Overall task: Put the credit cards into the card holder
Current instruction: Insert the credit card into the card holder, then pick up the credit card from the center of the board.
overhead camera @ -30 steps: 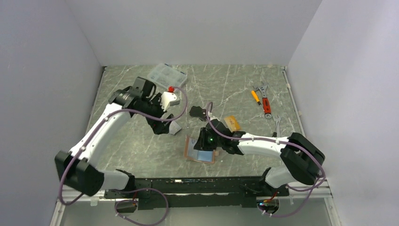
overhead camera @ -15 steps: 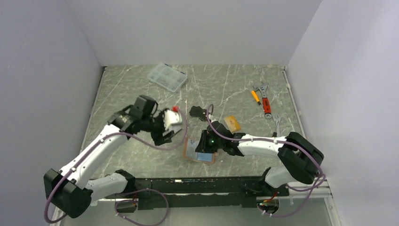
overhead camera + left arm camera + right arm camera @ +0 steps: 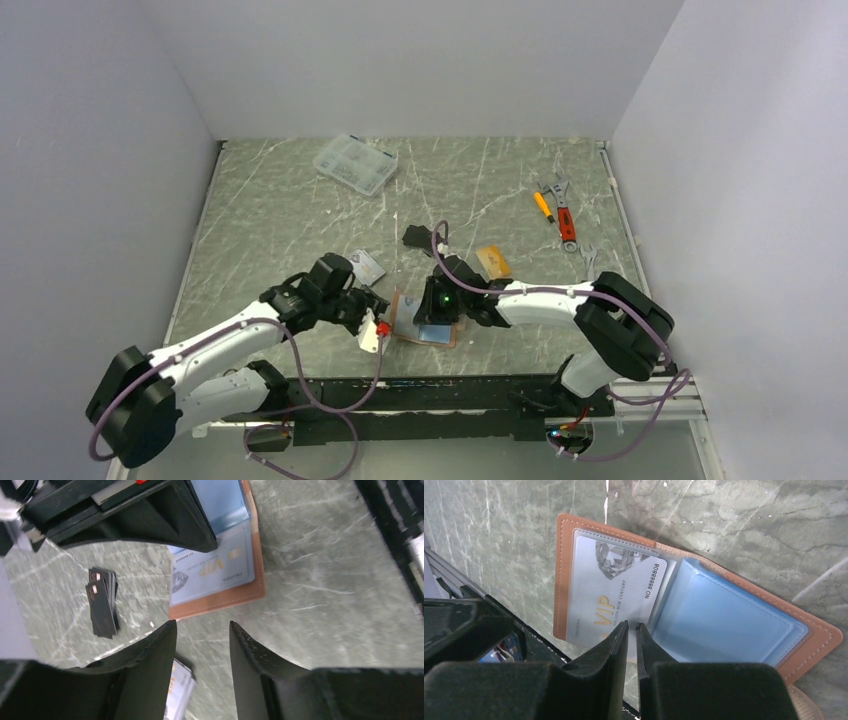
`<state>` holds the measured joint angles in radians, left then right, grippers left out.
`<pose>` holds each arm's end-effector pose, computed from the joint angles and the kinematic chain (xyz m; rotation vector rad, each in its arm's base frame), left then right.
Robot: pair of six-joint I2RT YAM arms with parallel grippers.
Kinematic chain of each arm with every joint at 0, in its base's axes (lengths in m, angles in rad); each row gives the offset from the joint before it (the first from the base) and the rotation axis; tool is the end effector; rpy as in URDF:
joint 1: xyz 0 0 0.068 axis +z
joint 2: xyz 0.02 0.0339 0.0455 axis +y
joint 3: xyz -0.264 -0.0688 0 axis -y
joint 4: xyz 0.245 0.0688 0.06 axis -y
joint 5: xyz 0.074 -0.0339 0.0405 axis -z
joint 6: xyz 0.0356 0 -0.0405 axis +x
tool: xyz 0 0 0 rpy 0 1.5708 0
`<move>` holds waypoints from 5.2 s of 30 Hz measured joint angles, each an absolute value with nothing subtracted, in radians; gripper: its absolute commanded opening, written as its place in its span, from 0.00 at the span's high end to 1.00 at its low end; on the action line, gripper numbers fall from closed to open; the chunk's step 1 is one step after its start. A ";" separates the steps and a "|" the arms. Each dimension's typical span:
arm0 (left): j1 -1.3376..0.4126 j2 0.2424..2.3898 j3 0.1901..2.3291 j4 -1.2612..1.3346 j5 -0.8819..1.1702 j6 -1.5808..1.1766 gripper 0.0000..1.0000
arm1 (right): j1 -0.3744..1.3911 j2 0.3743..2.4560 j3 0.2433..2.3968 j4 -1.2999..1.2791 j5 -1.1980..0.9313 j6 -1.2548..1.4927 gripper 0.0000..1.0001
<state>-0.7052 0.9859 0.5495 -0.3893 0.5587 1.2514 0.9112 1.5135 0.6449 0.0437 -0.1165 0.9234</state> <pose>0.1342 -0.1390 0.2079 2.0148 1.0512 -0.3858 0.1702 0.2263 0.1485 -0.0440 2.6301 0.9102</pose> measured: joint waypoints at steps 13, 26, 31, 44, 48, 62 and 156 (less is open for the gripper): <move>-0.750 1.201 0.462 -0.178 0.524 1.479 0.81 | 0.896 1.544 0.676 0.008 -0.141 0.919 0.87; -0.712 1.203 0.726 -0.374 0.463 1.224 0.30 | 0.585 1.416 0.801 -0.090 -0.232 0.807 0.56; -0.581 1.272 0.920 -0.503 0.474 1.005 0.26 | 0.503 1.482 0.930 -0.119 -0.244 0.725 0.51; -0.368 1.797 1.338 -0.591 0.635 0.162 0.25 | 0.379 1.771 1.175 -0.157 -0.220 0.585 0.53; -0.370 1.865 1.307 -0.496 0.694 -0.050 0.28 | 0.350 1.817 1.200 -0.151 -0.231 0.571 0.59; -0.361 2.032 1.250 -0.138 0.738 -0.433 0.34 | 0.357 1.925 1.262 -0.053 -0.321 0.584 0.77; -0.305 2.048 0.964 0.518 0.743 -0.831 0.52 | 0.460 2.003 1.190 0.026 -0.354 0.673 0.93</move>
<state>-0.3046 2.0483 0.9642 0.5182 0.7429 -0.8314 0.4603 2.0029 1.1904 0.0261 -0.3538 0.6731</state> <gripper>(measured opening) 0.482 0.079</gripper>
